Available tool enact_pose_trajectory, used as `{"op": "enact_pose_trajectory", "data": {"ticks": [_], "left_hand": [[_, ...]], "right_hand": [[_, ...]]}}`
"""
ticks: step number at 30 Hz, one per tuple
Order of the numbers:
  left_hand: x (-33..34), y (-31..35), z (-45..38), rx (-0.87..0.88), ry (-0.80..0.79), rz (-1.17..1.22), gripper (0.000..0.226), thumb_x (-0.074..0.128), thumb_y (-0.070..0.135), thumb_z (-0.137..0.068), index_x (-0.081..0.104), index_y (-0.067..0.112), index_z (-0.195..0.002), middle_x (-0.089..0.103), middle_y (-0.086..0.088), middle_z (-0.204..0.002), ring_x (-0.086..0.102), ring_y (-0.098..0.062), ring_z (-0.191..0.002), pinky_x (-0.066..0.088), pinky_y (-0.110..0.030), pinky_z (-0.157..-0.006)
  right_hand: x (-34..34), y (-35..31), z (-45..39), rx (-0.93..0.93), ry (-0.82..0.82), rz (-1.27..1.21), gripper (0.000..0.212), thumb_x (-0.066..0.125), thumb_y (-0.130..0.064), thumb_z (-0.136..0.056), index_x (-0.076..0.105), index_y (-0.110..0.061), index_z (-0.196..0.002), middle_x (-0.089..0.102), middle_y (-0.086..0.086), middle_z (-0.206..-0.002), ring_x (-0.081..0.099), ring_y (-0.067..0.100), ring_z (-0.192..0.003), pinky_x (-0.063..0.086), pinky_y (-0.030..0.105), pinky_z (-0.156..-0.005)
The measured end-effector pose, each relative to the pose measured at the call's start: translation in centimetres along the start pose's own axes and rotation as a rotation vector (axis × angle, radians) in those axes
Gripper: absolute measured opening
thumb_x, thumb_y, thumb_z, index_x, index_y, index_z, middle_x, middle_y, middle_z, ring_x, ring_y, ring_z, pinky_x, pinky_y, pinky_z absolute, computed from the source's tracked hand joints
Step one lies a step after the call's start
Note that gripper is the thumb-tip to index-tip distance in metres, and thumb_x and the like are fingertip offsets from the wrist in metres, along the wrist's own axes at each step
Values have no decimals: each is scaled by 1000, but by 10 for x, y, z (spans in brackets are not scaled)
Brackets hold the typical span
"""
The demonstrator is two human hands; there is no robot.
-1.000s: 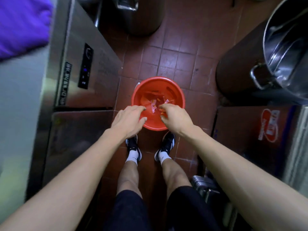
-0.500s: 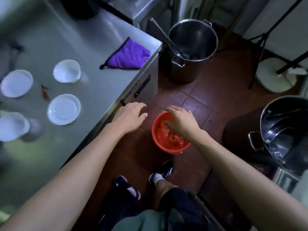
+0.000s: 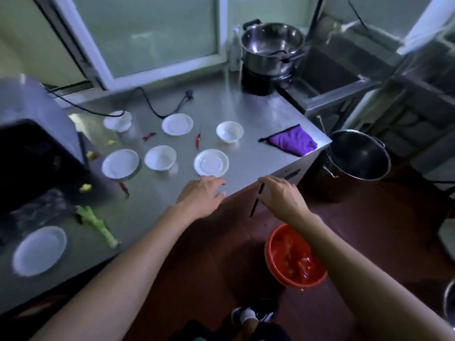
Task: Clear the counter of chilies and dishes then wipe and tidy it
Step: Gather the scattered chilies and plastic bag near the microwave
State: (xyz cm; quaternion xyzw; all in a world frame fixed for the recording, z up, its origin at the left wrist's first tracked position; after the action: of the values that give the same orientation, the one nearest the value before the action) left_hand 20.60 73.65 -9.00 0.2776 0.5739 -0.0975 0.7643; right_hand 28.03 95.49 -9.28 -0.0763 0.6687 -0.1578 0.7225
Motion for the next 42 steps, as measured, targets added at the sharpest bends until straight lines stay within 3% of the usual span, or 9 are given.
{"op": "enact_pose_trajectory", "data": {"ticks": [13,23,28,34,42], "left_hand": [[-61,-176,188,-236,229,62,41,53,40,-98,54,26,-137,56,3,-141,53,-23,-126,45,-37,-98],[-54,-257,273,-423,364,166,35,57,36,-96,62,23,-127,64,0,-124,60,-23,-111,50,-38,-86],[-44,-288,284,-503,376,184,33,57,32,-94,61,24,-126,66,-1,-124,60,-24,-113,50,-37,-86],[-38,-330,263,-612,339,202,35,51,33,-96,59,27,-129,61,6,-134,54,-18,-120,36,-28,-81],[-49,-378,195,-666,233,224,36,52,35,-98,57,25,-133,60,2,-135,54,-21,-122,43,-34,-93]], "right_hand": [[44,-244,9,-341,-31,-28,49,65,-32,-94,53,-20,-139,57,2,-141,54,27,-126,44,43,-103],[88,-352,4,-501,-133,-56,45,65,-30,-93,56,-20,-135,59,2,-140,58,27,-122,46,44,-102],[117,-378,-24,-543,-209,-71,46,67,-30,-92,57,-19,-136,60,4,-138,57,26,-124,47,45,-104],[155,-403,-78,-593,-286,-91,45,67,-28,-93,58,-16,-135,62,5,-136,60,27,-120,49,43,-101],[195,-422,-167,-602,-392,-50,46,62,-28,-95,55,-16,-138,58,5,-141,57,29,-123,46,42,-103]]}}
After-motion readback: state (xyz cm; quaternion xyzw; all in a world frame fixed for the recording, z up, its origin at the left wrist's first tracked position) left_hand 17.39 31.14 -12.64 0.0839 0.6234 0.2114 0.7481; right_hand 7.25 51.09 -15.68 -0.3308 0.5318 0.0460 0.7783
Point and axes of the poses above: each hand's wrist, its own z-axis away from the middle knuckle, its own x-axis out of the palm, y = z × x, the point moved 2 cm from there along -z, towards the middle knuckle
